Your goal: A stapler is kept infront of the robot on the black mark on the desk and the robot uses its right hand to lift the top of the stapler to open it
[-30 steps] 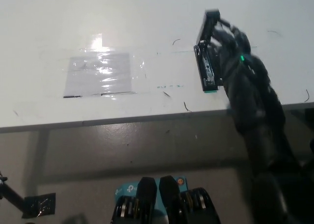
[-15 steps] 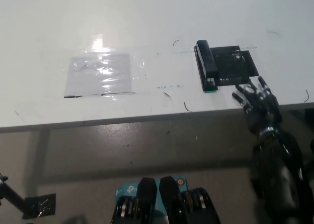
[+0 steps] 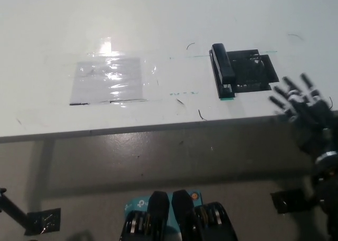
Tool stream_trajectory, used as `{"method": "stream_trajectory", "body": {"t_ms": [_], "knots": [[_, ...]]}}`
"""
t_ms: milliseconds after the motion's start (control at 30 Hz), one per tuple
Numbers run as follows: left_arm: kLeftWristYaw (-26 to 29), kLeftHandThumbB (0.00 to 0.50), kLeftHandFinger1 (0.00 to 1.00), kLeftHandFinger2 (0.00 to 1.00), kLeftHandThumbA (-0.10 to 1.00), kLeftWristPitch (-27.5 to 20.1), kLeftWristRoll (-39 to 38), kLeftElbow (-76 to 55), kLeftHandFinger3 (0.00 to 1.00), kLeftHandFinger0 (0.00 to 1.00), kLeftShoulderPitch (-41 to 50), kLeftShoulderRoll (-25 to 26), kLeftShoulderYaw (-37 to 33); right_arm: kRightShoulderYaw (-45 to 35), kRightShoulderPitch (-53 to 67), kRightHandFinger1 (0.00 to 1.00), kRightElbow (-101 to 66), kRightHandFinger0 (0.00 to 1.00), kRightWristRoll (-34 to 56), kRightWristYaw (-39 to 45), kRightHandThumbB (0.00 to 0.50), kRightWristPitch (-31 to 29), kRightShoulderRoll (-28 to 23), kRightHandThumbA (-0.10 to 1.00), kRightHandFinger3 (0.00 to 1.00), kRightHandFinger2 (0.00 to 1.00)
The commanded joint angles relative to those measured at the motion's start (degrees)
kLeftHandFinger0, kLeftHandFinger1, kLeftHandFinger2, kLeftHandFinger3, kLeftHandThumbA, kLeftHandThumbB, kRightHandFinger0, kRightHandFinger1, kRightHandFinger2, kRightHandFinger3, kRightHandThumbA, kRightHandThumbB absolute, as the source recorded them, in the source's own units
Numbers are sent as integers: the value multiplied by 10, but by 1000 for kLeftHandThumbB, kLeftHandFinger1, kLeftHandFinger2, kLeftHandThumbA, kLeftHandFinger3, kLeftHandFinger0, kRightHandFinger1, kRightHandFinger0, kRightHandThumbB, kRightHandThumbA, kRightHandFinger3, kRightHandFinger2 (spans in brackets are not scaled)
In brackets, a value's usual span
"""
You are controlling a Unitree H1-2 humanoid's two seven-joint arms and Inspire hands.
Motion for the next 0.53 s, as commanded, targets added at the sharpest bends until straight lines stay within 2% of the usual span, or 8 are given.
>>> {"method": "stream_trajectory", "body": {"t_ms": [0,100,200,233,300,400,433,500], "knots": [[2,0,191,439,439,-1,-2,-19,717,165,-8,20,5,-16,18,597,-3,583,-75,37,0,-17,-21,241,953,700],[1,0,210,446,433,-6,-2,-17,693,199,-6,21,5,2,38,497,62,476,-187,59,5,-102,-41,274,872,603],[1,0,196,444,427,-6,-3,-16,701,174,-7,23,6,14,44,412,118,408,-236,55,2,-137,-42,288,795,501],[2,0,190,442,425,-2,-4,-18,700,161,-7,22,7,15,44,389,150,389,-249,56,25,-157,-39,276,776,478],[3,0,189,438,422,-2,-5,-17,700,157,-8,20,8,14,40,373,174,382,-259,52,28,-164,-36,297,762,467],[6,0,197,421,426,-5,-6,-10,677,188,-13,18,10,17,37,363,203,348,-277,56,25,-188,-31,270,748,461],[5,0,198,422,427,-6,-5,-10,677,188,-12,20,9,21,35,364,225,360,-288,61,0,-203,-31,246,769,464],[3,0,210,438,432,-8,-3,-12,710,205,-10,21,8,20,32,355,231,363,-293,62,17,-207,-29,268,744,447]]}}
